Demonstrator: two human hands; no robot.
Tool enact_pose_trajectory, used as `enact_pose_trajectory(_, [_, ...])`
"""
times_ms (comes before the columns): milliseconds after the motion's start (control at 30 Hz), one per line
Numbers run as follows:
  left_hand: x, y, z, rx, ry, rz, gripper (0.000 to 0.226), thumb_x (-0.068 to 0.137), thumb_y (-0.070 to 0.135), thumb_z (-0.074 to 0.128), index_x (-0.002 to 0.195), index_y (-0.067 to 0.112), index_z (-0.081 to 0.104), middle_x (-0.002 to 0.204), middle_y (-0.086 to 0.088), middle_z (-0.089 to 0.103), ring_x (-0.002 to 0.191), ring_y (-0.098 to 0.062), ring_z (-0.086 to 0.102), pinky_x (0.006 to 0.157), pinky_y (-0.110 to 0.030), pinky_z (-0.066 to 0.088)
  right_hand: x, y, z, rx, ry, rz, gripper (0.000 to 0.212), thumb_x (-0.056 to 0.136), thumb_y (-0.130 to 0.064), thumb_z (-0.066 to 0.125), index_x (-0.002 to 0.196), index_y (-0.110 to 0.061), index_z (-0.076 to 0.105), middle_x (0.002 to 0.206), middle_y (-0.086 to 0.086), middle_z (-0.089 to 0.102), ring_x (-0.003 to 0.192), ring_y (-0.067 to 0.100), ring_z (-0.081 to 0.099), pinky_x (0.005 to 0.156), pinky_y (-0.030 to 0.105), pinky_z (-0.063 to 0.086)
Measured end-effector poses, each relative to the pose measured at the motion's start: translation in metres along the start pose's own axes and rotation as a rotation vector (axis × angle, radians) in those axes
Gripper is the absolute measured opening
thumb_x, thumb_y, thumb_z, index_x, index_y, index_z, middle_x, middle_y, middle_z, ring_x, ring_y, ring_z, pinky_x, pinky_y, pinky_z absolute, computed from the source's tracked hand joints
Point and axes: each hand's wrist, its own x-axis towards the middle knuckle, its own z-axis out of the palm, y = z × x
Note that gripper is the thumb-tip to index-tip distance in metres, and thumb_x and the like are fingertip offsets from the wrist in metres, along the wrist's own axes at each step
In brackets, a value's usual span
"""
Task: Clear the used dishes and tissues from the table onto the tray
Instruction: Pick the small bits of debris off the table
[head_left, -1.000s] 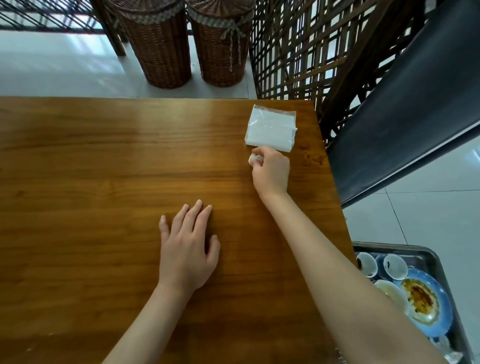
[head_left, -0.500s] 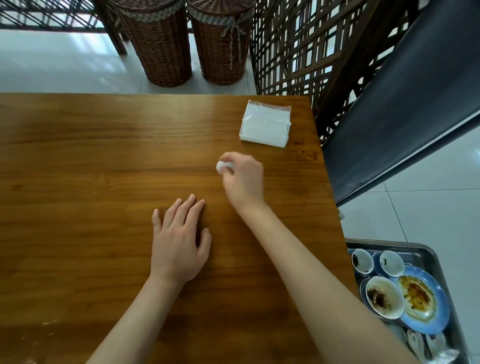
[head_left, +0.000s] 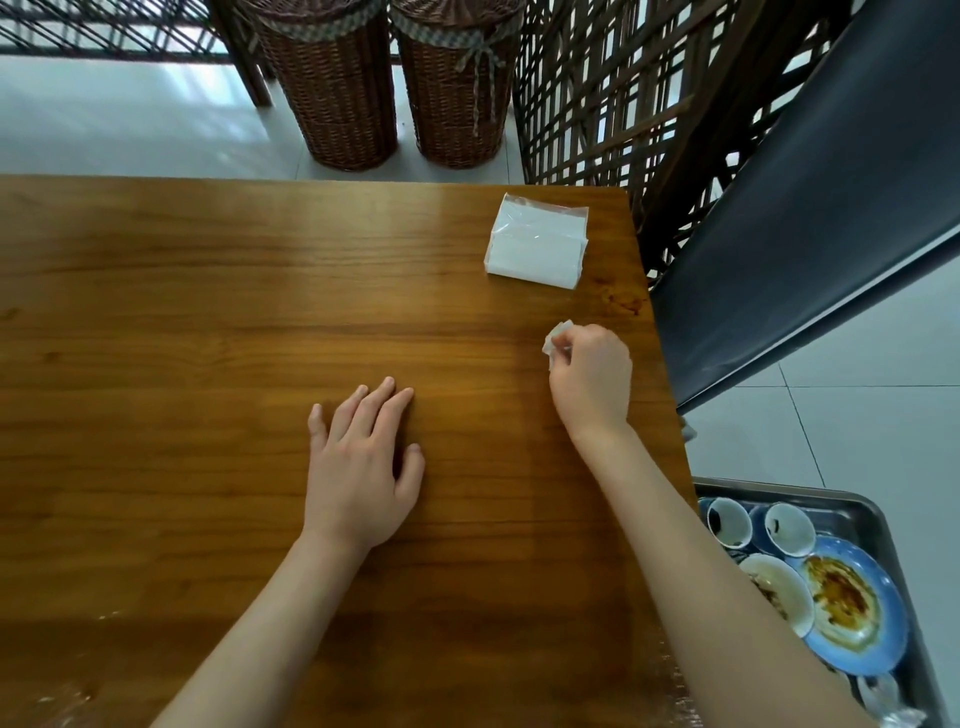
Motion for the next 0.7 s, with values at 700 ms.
enact_pose_trajectory(700, [-0.04, -0.022, -0.014, 0.014, -0.029, 0.019, 0.059, 0.092, 0.047, 0.024, 0.147, 0.026, 0.026, 0.156, 0.003, 0.019, 0.145, -0.018, 0.009, 0.111, -0.049, -0.008, -0.076, -0.034, -0.021, 0.075, -0.168, -0.094, 0.02, 0.088, -0.008, 0.063, 0.106, -0.002, 0.069, 0.104, 0.013, 0.069, 0.097, 0.022, 0.064, 0.082, 0.027, 0.05])
